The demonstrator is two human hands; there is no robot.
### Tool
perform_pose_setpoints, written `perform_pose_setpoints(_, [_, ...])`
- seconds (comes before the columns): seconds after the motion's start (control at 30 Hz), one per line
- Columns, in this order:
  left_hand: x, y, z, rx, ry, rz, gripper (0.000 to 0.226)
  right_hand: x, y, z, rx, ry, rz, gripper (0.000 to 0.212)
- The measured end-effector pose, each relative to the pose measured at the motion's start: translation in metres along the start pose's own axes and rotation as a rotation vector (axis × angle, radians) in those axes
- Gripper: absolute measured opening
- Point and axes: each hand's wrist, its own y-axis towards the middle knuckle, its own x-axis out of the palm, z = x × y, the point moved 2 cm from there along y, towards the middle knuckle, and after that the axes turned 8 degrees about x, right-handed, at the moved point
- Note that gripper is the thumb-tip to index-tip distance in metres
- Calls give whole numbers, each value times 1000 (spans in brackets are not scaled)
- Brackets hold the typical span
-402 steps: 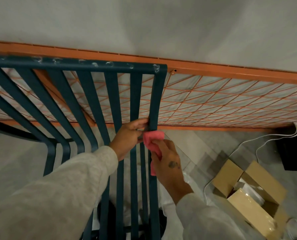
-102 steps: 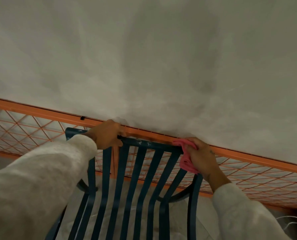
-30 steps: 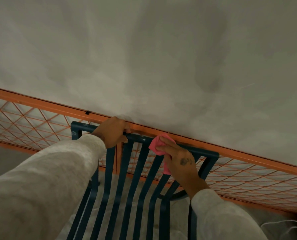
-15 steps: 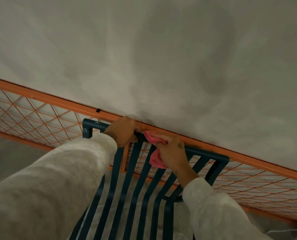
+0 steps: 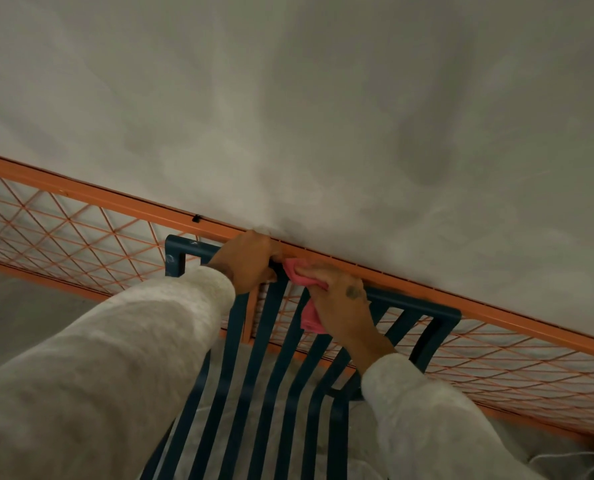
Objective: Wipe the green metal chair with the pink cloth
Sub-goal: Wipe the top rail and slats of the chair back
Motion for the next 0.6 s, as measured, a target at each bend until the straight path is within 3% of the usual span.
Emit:
perform_pose_setpoints(0.13, [1, 0, 0, -3, -18, 4, 27, -17, 2, 13, -8, -41, -66, 34])
perform_pose_setpoints(0.3, [0, 0, -1, 5, -24, 0, 34, -3, 7, -6, 100, -98, 42, 36])
perform_pose_setpoints(0.5, [1, -1, 1, 19, -16, 19, 28, -8, -2, 12, -137, -221, -15, 42])
perform_pose_setpoints(0.6, [2, -2, -1, 7, -26, 31, 29, -16, 2, 17, -86, -196, 3, 40])
